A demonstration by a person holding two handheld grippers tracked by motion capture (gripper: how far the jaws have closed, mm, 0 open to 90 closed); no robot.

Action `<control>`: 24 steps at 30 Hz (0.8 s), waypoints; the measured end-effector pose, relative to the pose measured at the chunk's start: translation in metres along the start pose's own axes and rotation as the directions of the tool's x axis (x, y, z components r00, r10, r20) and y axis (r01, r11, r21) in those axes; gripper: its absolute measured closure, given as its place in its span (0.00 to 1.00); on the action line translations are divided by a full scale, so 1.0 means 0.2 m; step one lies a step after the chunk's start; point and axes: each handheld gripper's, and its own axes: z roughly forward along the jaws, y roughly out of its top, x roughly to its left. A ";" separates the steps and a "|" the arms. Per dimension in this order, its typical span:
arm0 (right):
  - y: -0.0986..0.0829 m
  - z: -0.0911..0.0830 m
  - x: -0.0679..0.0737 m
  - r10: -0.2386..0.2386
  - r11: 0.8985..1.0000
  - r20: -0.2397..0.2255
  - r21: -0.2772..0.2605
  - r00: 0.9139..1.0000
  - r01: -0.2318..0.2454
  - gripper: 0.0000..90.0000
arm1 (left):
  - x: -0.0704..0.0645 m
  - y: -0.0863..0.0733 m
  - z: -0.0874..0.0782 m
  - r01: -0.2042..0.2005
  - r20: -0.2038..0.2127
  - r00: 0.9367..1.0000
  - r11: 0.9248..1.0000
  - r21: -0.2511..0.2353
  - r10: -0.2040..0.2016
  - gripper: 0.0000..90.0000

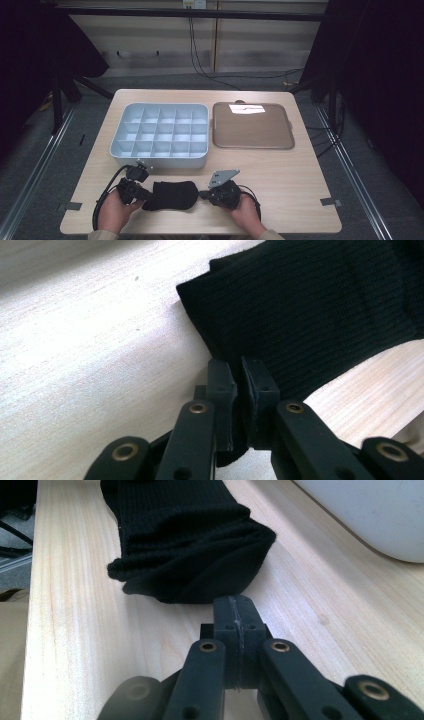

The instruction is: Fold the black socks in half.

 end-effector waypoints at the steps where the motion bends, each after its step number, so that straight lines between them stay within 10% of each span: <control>1: 0.00 0.00 0.00 -0.001 1.000 -0.001 0.000 1.000 0.001 1.00 | 0.00 0.00 0.00 0.003 0.001 1.000 1.000 -0.002 -0.003 0.94; 24: 0.00 0.00 0.00 -0.002 1.000 -0.004 0.001 1.000 0.002 1.00 | -0.06 0.05 -0.12 -0.022 0.036 0.999 1.000 -0.013 0.023 0.94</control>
